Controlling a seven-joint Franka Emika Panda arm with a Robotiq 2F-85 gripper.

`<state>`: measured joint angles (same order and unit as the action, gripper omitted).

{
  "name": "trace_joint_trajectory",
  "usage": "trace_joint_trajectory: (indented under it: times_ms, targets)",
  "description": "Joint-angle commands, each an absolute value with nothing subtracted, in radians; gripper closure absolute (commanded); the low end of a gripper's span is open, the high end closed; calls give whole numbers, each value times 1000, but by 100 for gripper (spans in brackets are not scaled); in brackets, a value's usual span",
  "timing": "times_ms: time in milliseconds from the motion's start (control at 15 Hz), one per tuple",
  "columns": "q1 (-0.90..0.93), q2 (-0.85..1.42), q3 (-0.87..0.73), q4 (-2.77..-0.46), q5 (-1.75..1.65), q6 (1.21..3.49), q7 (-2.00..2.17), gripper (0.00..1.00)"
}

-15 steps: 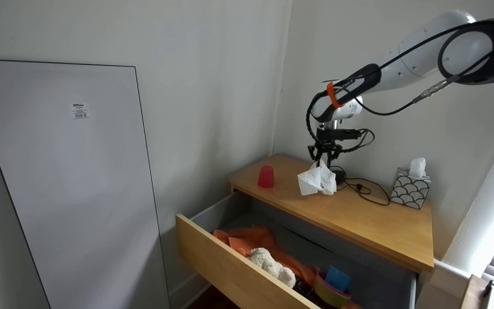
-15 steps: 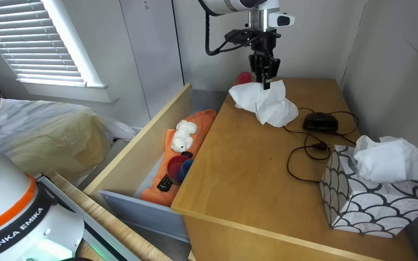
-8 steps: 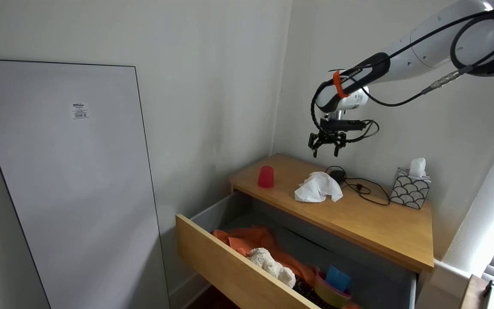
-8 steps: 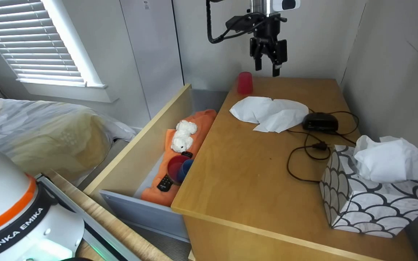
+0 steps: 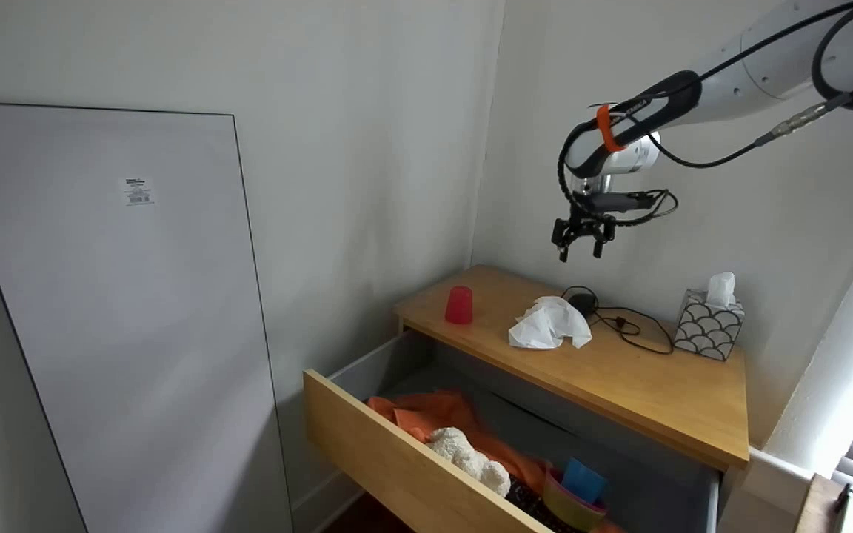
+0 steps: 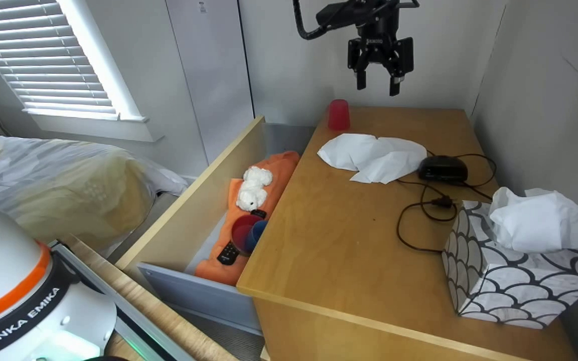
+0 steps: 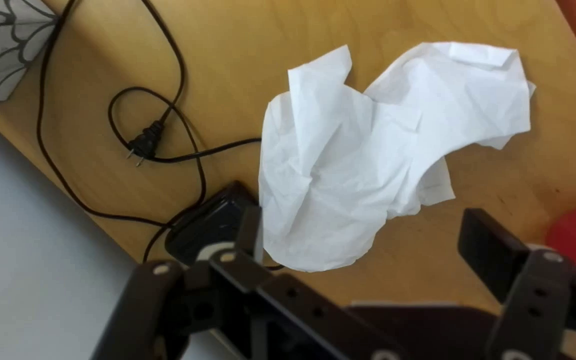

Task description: Use the tissue to clean the wall

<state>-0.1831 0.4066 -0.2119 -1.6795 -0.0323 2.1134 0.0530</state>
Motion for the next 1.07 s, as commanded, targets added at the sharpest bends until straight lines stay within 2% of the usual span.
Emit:
trace_joint_trajectory:
  times_ms: [0,133,1000]
  targets:
    - [-219,327,-190,-1741,-45,2041,-114,0]
    - [-215,368,-196,-1688,-38,2045,-80,0]
    - [-222,347,-191,-1705,-37,2030,-138,0]
